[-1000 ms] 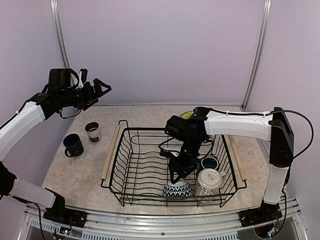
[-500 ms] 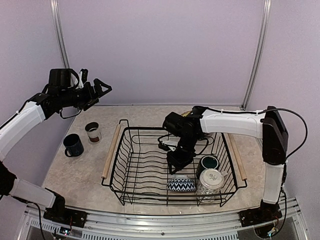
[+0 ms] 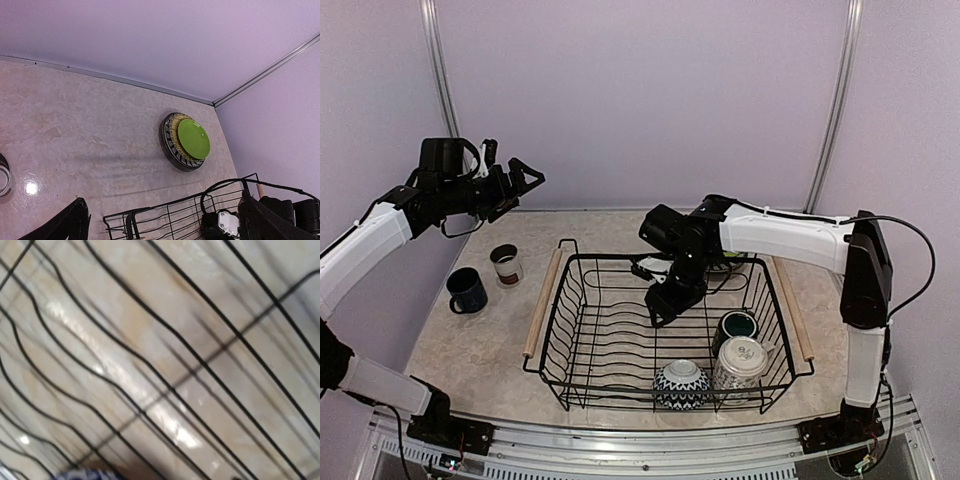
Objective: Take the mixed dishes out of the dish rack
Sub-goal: Grab the cup from the dish rack.
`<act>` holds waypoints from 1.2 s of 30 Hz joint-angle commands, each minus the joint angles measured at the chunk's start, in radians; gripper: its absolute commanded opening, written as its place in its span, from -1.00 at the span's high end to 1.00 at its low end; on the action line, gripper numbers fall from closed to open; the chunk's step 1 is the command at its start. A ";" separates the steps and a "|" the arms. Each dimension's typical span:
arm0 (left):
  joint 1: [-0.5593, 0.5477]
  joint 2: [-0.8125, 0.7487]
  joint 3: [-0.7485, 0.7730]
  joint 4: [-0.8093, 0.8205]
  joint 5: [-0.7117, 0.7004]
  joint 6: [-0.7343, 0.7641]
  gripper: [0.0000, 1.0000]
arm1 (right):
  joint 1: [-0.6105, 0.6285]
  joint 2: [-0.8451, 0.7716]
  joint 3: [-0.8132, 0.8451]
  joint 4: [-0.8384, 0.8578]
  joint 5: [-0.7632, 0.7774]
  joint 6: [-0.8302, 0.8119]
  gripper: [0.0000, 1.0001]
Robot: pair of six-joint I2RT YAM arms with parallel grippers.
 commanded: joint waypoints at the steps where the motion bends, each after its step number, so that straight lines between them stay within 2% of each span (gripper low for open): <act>1: -0.002 0.006 0.025 -0.002 0.020 0.002 -0.98 | 0.030 -0.083 0.024 -0.131 0.057 -0.061 -0.29; 7: -0.004 0.007 0.029 -0.004 0.025 0.005 -0.98 | 0.107 -0.105 0.023 -0.211 0.082 -0.015 -0.75; 13: -0.011 0.011 0.030 -0.004 0.034 0.002 -0.98 | 0.163 -0.049 0.100 -0.271 0.116 0.106 -0.96; 26: -0.050 -0.011 0.042 -0.012 0.044 0.009 -0.98 | 0.251 0.075 0.176 -0.329 0.163 0.296 -1.00; 36: -0.068 -0.019 0.047 -0.018 0.046 0.012 -0.98 | 0.273 0.132 0.166 -0.328 0.154 0.293 -0.99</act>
